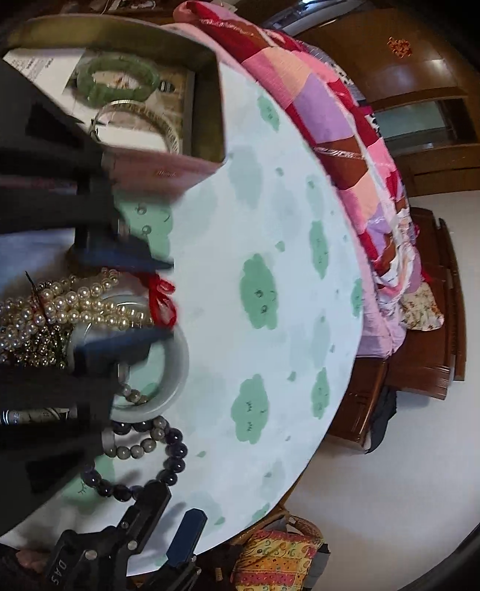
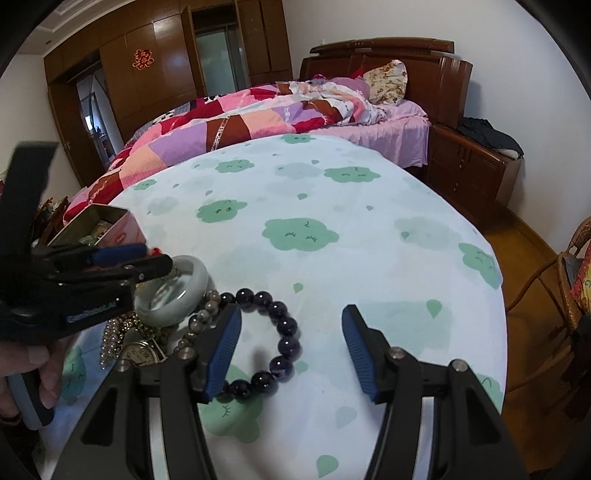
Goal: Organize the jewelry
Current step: 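Move the left gripper to the white jade bangle while the right approaches the black bead bracelet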
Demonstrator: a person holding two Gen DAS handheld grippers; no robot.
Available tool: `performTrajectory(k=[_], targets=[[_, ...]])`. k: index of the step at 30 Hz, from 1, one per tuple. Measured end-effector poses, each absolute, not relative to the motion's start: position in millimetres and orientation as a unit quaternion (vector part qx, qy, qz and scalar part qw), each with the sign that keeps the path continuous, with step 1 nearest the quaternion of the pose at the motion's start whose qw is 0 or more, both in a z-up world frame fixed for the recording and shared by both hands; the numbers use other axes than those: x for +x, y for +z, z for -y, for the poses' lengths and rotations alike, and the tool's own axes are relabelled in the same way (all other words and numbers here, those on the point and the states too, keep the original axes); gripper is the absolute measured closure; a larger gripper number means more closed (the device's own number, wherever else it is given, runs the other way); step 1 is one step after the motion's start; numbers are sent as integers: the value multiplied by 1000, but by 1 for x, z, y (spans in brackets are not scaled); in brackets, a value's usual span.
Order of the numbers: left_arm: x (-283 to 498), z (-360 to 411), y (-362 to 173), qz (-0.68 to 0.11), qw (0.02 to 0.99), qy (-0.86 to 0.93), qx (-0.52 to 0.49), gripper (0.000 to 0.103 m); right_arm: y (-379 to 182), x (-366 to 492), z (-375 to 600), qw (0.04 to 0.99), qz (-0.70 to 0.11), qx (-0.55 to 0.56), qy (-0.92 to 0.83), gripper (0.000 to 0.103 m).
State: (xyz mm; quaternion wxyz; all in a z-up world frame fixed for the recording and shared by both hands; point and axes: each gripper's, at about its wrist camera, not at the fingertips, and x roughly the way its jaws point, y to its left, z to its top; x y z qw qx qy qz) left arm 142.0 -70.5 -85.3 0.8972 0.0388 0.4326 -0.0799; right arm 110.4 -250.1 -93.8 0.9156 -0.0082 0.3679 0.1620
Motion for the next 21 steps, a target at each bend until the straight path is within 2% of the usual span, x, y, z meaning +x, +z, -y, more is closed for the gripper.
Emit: performTrajectory(k=[1,2,12,21], targets=[[140,69,-84,-429,899,-82,29,99,-94,110,251,916,-368,-9,162,43],[138,69,-81,-425,901,-83,30,103,-94,111,250,916,-368,-10,162,43],[100,49,-34,-359,929,-89,-13,103,-95,112,253,912,-376,0,165,43],[97,54,-45,-376,923,-82,1,102,-99,115,248,904,-392,-5,171,40]])
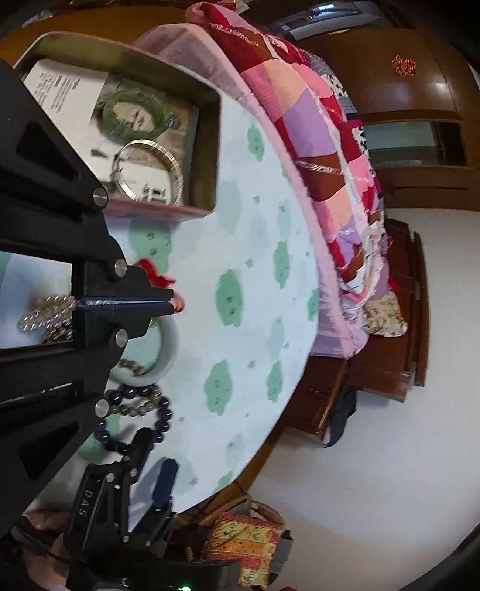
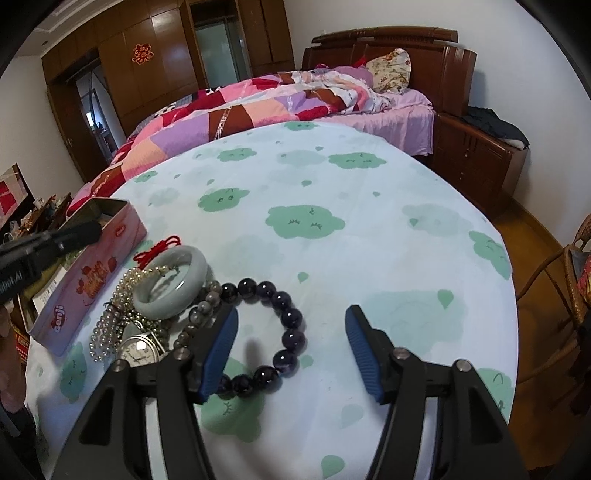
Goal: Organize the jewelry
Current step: 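Move the left gripper to the white jade bangle while the right approaches the black bead bracelet, then grasp the white bangle with the left gripper while the right grasps the black bead bracelet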
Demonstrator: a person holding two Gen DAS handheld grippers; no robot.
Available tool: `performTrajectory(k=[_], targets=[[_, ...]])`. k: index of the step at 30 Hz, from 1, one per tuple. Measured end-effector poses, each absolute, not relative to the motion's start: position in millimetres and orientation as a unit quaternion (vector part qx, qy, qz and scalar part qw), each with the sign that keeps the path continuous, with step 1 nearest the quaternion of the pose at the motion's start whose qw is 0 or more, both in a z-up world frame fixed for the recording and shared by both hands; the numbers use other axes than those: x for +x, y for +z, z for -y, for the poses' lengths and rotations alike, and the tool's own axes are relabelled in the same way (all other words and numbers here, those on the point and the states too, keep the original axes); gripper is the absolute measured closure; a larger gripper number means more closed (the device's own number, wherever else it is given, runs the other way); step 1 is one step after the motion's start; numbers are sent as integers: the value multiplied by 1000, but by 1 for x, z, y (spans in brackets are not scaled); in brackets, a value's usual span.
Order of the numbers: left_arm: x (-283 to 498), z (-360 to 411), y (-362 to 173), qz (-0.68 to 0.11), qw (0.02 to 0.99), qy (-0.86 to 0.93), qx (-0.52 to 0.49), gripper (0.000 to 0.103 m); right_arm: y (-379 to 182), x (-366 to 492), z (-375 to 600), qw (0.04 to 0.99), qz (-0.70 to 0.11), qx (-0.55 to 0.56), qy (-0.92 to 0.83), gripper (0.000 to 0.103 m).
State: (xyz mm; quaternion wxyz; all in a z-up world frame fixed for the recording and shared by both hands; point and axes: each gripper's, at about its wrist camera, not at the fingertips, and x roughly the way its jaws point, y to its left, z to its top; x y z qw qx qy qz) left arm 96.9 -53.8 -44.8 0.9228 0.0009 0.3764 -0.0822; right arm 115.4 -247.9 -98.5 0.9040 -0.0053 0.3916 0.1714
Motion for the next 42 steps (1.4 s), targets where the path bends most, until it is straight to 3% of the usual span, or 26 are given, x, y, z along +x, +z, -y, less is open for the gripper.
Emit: performTrajectory(k=[2,6,7,8,9,10,11,27,31,35,38,41,42], targets=[[96,58,-50,-385,919,-87,2,100,-101,117,245,901,-400,-13,170,41],[92,60,-55,-392,916,-89,-2,95,-106,122,232,892,-421,-51,158,53],[91,59,-55,-392,916,-89,-4,86,-105,121,231,893,-419,-59,156,79],[88,58,-55,-390,917,-88,-7,70,-105,120,232,894,-416,-62,155,87],[86,57,-53,-386,918,-86,-9,60,-105,119,235,894,-416,-55,159,87],[82,55,-51,-377,923,-82,-11,44,-104,119,239,893,-416,-45,163,87],[78,55,-50,-369,926,-81,-12,39,-103,119,245,895,-414,-33,163,87],[86,81,-62,-379,919,-104,32,41,-73,115,268,915,-372,8,157,87],[100,99,-69,-393,908,-134,52,59,-78,118,269,912,-378,13,156,87],[111,111,-81,-418,894,-151,65,71,-79,119,272,912,-379,16,154,87],[116,117,-90,-433,884,-162,64,74,-79,119,271,912,-379,14,155,87],[120,115,-89,-435,884,-161,61,91,-80,118,270,912,-378,11,157,87],[119,114,-88,-433,885,-161,59,91,-79,117,270,912,-378,11,158,87]])
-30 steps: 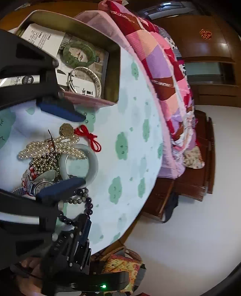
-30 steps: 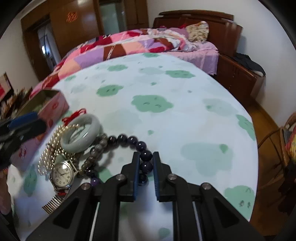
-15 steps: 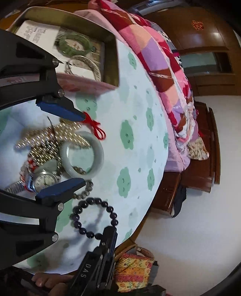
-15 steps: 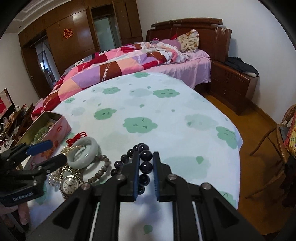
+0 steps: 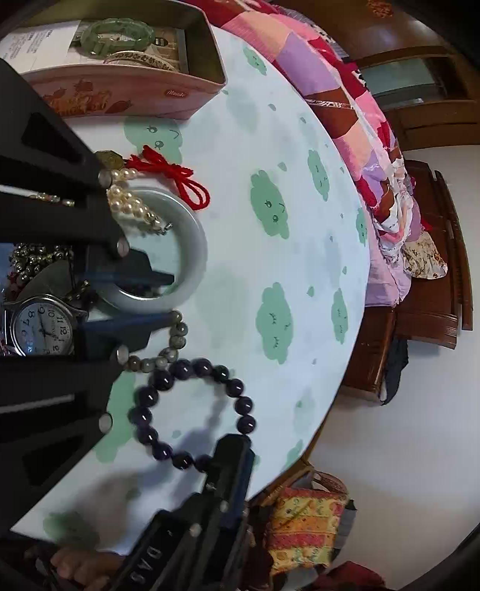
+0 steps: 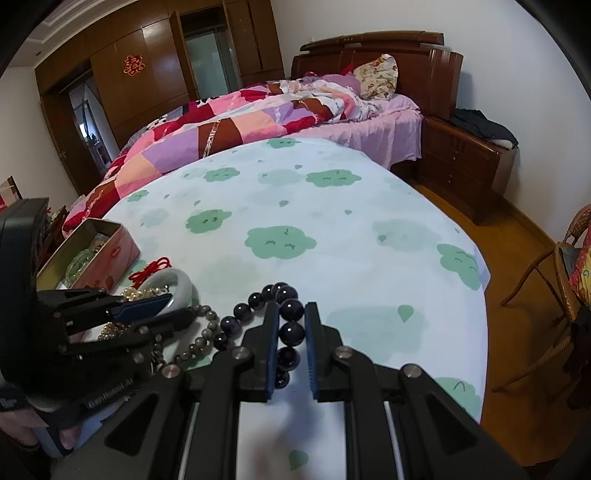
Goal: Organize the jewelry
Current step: 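Grasp the white bangle with the left gripper while the right grasps the black bead bracelet, then carry the white bangle in the left gripper to the tin while the right carries the bead bracelet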
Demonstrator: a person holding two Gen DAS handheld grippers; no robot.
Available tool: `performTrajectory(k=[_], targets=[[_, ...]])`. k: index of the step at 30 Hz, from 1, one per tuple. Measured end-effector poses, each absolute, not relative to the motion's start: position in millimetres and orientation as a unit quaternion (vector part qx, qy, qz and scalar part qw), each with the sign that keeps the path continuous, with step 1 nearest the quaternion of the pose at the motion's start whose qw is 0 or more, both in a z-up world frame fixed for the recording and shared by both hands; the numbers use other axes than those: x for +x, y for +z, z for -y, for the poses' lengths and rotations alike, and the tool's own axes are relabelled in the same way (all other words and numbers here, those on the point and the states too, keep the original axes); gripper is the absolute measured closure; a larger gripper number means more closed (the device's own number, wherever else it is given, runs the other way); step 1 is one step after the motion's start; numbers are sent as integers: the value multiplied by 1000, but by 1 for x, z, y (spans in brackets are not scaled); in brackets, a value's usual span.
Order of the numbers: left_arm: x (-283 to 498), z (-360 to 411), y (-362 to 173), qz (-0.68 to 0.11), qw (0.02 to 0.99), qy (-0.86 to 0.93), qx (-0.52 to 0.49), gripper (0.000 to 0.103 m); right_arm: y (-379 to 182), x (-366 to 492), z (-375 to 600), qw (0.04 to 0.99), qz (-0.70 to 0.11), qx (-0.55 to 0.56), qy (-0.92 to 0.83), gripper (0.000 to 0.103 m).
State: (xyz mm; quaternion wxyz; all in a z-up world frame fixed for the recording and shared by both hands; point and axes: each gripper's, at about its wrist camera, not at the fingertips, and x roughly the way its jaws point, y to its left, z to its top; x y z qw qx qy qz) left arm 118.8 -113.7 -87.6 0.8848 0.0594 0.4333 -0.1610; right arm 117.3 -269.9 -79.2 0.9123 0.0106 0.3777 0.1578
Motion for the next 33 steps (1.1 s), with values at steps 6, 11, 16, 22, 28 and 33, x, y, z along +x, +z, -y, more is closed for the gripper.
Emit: performTrajectory(k=[6,11,16,22,28,33], targets=[[102,104,-63,-407,897,-171,32,92,-72,112,270,917,-365,11,161,87],[89,95,-33,-371,911,-179,4,92,-60,107,266,923,-348,6,164,87],[80,85,-7,-338,924,-179,-9,92,-48,102,261,929,-330,1,168,87],[69,74,14,-311,932,-183,-32,92,-37,98,257,933,-315,-2,173,87],[62,60,30,-289,940,-178,-39,92,-28,92,246,935,-302,-3,188,87],[63,42,27,-292,942,-157,-47,92,-22,84,231,932,-294,-8,211,87]])
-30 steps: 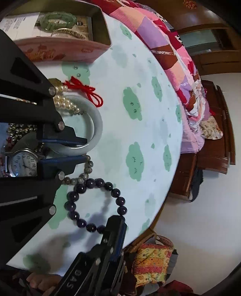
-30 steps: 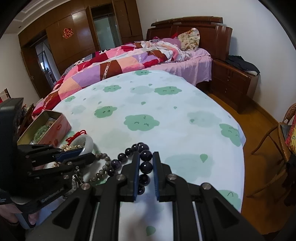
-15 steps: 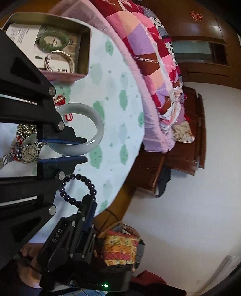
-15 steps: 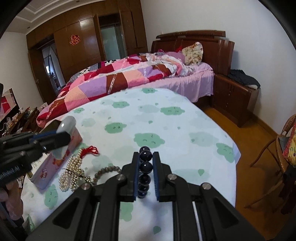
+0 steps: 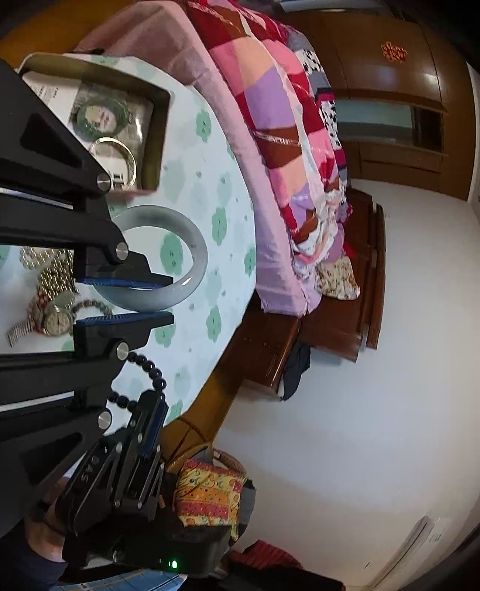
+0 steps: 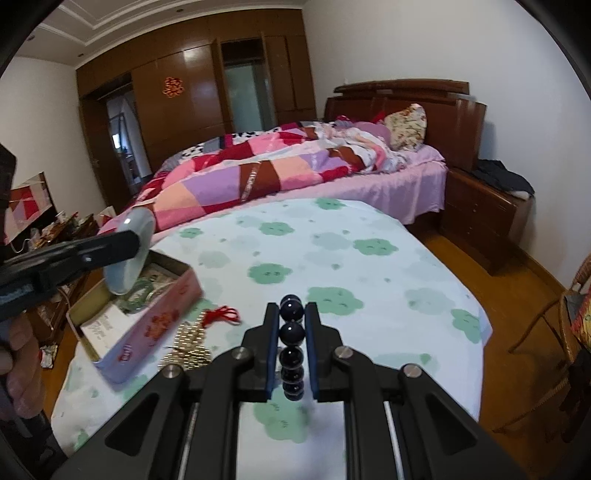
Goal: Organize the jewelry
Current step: 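Carry the white bangle in the left gripper to the tin while the right carries the bead bracelet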
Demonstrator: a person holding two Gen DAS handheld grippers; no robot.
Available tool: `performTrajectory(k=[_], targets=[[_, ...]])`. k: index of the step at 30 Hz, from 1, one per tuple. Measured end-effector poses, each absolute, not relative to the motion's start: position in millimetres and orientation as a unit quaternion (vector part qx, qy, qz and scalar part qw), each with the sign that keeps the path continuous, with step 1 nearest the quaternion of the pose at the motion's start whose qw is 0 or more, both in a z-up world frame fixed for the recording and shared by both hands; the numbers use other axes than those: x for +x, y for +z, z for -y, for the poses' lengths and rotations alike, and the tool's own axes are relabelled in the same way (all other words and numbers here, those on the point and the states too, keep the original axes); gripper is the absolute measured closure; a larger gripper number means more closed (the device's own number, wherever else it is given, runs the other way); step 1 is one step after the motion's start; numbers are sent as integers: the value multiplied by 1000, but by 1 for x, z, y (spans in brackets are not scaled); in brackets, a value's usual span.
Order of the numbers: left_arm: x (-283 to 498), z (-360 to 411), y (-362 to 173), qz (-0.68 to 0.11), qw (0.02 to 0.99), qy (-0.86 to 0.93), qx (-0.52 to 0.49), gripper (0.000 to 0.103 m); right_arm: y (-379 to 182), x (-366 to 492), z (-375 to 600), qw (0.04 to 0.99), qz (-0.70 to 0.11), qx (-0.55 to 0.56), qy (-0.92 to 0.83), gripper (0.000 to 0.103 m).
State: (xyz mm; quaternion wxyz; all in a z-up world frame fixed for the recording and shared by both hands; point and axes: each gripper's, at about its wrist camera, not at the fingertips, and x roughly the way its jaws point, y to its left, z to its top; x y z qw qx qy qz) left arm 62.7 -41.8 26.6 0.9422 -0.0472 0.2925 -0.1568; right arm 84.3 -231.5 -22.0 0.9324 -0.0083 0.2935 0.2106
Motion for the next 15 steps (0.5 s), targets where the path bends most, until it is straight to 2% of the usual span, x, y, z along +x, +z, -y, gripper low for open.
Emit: performTrajectory(k=[15], targets=[[51,-13,8,-296,948,-96,-70,92,-2,82,182,921,-279,-30,271,87]])
